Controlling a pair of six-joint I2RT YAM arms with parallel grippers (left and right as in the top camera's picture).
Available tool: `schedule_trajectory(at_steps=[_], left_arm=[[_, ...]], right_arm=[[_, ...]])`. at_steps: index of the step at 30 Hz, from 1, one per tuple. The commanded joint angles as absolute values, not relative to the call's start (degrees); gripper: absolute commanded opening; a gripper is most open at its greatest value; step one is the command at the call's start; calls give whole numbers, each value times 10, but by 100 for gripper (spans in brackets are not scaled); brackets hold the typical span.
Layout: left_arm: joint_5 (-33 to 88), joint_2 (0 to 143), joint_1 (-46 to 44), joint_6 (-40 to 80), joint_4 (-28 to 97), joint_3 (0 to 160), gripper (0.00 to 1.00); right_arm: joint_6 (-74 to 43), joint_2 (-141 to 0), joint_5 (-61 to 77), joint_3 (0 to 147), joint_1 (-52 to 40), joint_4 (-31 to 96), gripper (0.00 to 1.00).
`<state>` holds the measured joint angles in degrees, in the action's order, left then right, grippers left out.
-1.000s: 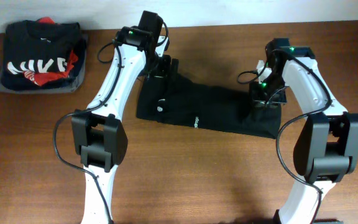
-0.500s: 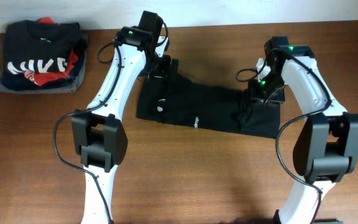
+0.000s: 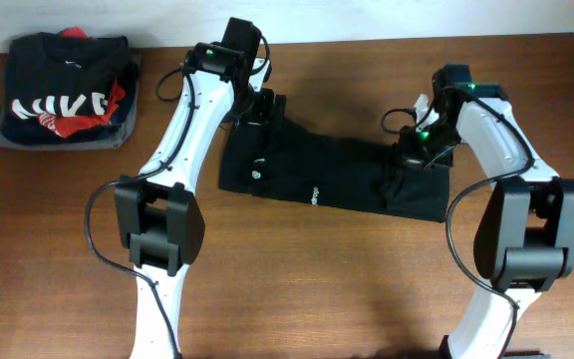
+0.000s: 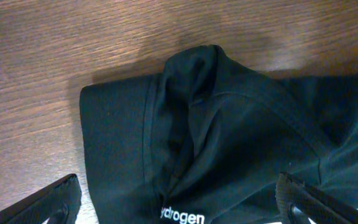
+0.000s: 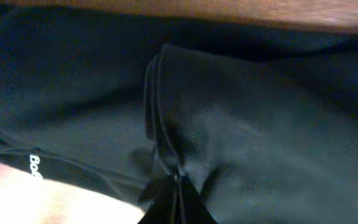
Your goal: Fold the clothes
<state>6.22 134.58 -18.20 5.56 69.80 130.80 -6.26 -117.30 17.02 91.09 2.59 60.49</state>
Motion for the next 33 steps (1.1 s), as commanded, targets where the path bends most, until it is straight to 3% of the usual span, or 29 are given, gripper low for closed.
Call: schedule_trajectory(at_steps=[1,16,24,26,27,29,30,33], left_arm=[[62,1353,-178,46,700,1306,99],[62,1353,-178,46,700,1306,99],[62,1353,-178,46,701,1306,99],[62,1353,-178,46,701,1306,99],[62,1353,-178,46,701,1306,99],[62,1353,-178,46,701,1306,99],[62,1353,-178,46,700,1306,99],[62,1353,-178,46,700,1306,99]], right_arm=[[-65,-1185,213,876,25,578,4],[-67,-1184,348,829,-13,486,4],[-61,-1155,315,935,20,593,6],[-49,-1146,286,976,47,640,14],[-33,-1144,278,994,59,662,24],[2,-1144,262,1033,89,706,55],[23,-1144,244,1049,115,729,81],[57,-1147,204,1049,163,750,94]])
